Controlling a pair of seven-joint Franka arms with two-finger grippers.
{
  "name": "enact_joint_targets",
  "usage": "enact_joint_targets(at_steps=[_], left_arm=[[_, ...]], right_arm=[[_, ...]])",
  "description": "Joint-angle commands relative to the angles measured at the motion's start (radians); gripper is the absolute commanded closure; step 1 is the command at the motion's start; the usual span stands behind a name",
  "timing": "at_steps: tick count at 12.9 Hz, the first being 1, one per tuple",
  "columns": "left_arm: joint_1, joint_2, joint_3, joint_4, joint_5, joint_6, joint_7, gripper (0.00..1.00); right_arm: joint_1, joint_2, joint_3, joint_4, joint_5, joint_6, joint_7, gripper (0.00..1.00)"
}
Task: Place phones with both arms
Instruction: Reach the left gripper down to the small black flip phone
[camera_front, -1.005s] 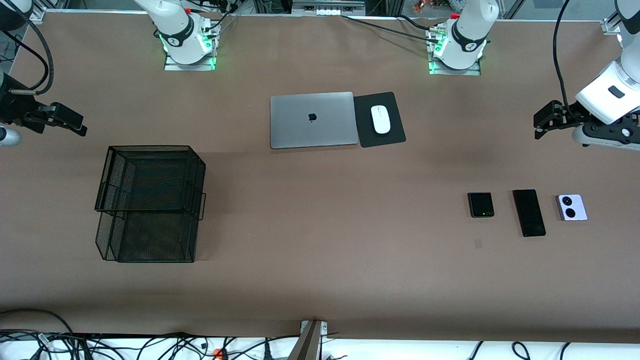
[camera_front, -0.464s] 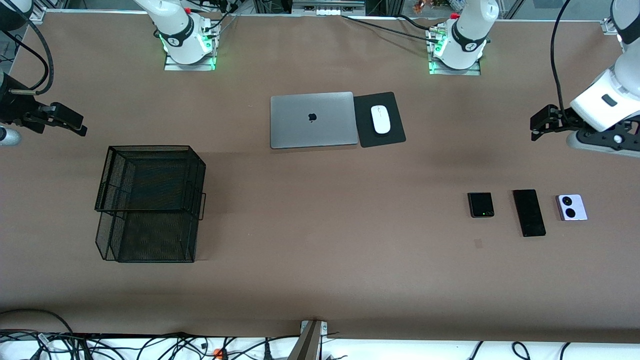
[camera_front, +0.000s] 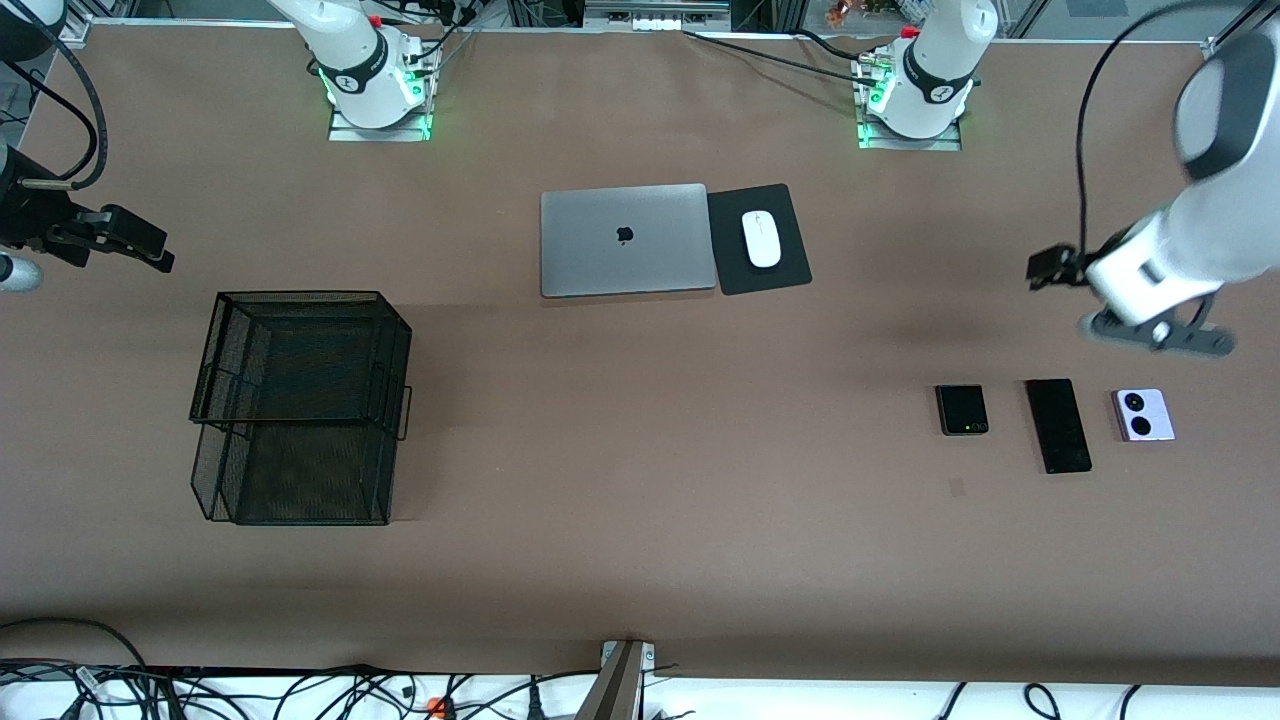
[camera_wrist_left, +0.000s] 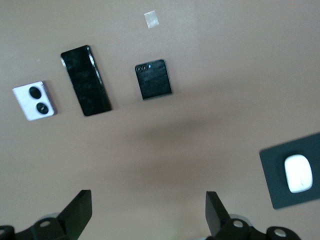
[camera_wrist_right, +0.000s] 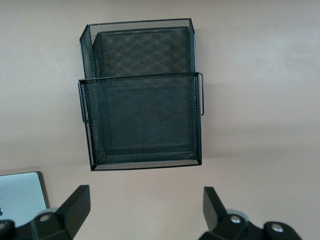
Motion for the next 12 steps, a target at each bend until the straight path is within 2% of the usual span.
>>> enact_joint_targets(at_steps=[1,3,5,8,10,12], left_arm=[[0.043,0.112,0.004,0.012,-0.014,0.108,0.008,0.0],[0.048,0.121,0.002,-0.048,-0.015,0.204,0.008,0.0],[0.048,0.117,-0.006,-0.202,-0.023,0.403,0.007,0.0],[0.047,0.114,-0.009,-0.335,-0.023,0.614,0.002,0.0],[0.053,0.185,-0.007,-0.364,-0.023,0.761,0.001,0.0],[0.076,0.225,-0.007,-0.367,-0.023,0.806,-0.016,0.0]], right_arm=[[-0.006,-0.008,0.008,0.001,-0.01,-0.003,-0.01,0.0],[-0.006,-0.008,0.008,0.001,-0.01,-0.003,-0.01,0.0],[-0.006,-0.008,0.008,0.001,-0.01,-0.003,-0.01,0.0],[-0.006,-0.008,0.008,0.001,-0.01,-0.003,-0.01,0.0],[-0.006,-0.008,0.008,0.001,-0.01,-0.003,-0.01,0.0],[-0.006,-0.008,0.008,0.001,-0.008,-0.003,-0.01,0.0]])
